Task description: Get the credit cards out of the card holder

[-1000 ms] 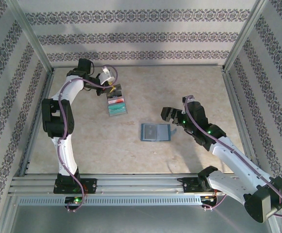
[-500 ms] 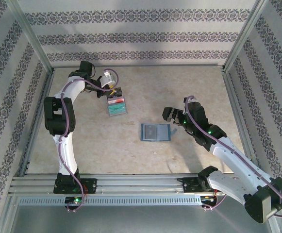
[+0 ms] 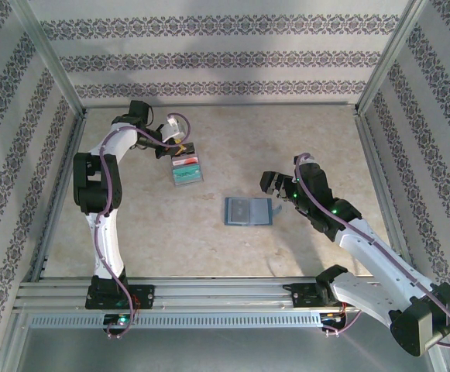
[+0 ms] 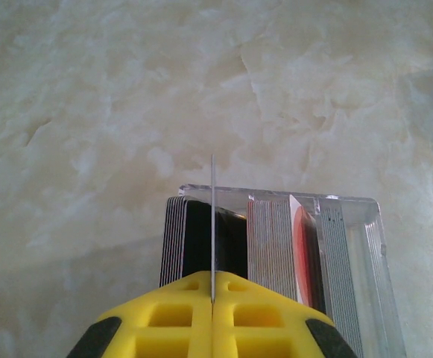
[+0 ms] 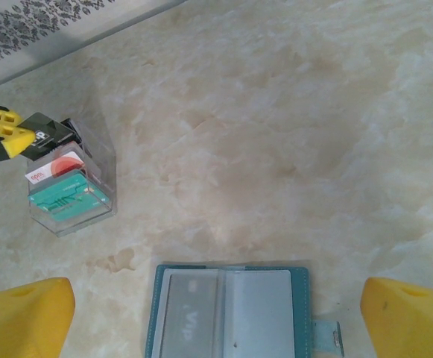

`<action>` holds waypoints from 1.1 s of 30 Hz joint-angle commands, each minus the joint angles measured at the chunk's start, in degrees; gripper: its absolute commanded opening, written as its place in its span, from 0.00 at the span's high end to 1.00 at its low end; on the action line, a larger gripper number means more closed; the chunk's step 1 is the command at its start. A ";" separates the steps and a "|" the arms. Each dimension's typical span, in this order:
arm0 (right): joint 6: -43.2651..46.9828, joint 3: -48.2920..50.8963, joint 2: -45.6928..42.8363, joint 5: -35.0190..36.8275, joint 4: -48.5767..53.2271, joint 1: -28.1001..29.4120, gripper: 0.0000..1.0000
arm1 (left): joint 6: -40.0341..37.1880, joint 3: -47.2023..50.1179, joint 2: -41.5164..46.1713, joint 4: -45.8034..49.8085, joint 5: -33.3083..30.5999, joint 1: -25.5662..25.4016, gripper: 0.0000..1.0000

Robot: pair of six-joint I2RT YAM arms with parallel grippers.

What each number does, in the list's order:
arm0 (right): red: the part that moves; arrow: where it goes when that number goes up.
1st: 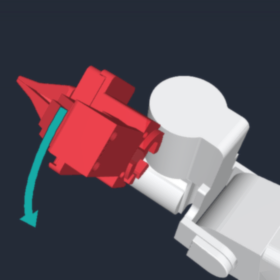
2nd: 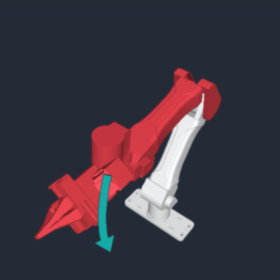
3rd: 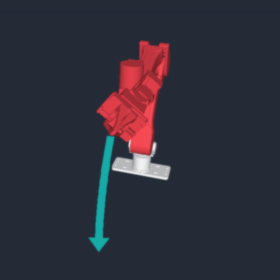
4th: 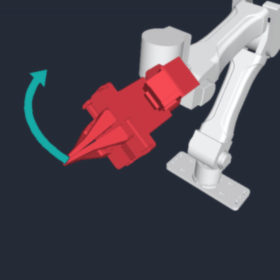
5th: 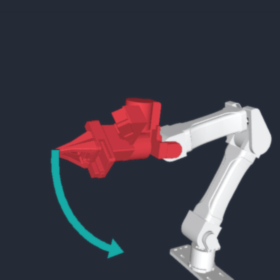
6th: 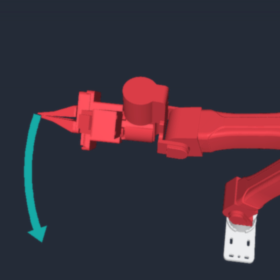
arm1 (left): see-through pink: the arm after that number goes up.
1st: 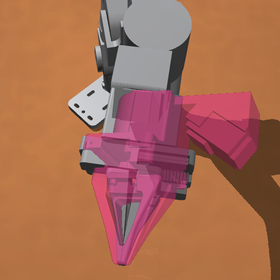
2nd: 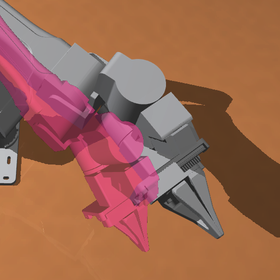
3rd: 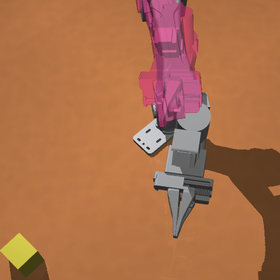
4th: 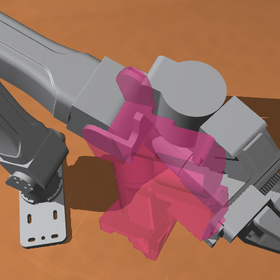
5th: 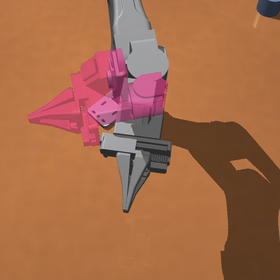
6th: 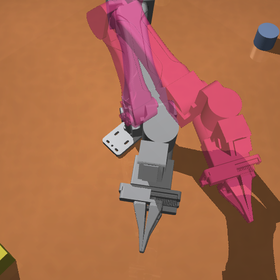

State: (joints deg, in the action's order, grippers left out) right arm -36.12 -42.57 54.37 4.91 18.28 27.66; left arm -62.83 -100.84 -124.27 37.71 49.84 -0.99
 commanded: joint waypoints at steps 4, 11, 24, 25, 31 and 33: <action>-0.10 -0.76 0.30 -0.38 -0.15 0.81 0.02 | 0.02 -0.76 -1.15 -1.19 -0.69 0.82 0.80; 0.25 -0.52 0.30 0.10 -0.11 1.69 0.02 | 1.16 -0.95 -0.37 -1.92 -0.70 0.58 0.76; -1.85 -3.16 6.63 5.67 5.54 7.50 0.16 | 34.91 8.30 12.36 -19.13 -4.90 -0.84 0.42; -2.26 -3.49 7.81 6.02 5.91 8.31 0.18 | 38.40 11.00 14.28 -22.38 -5.39 -0.85 0.38; -3.94 -7.15 17.66 7.27 6.61 14.05 0.33 | 61.35 31.21 28.71 -45.04 -17.39 -1.25 0.01; -4.49 -8.26 21.60 6.42 5.61 15.98 0.36 | 68.54 35.99 32.89 -48.11 -23.13 -1.29 0.01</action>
State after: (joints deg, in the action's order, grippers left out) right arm -39.29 -48.40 72.71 10.20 23.38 41.63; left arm -11.27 -69.45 -95.31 1.72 36.14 -1.89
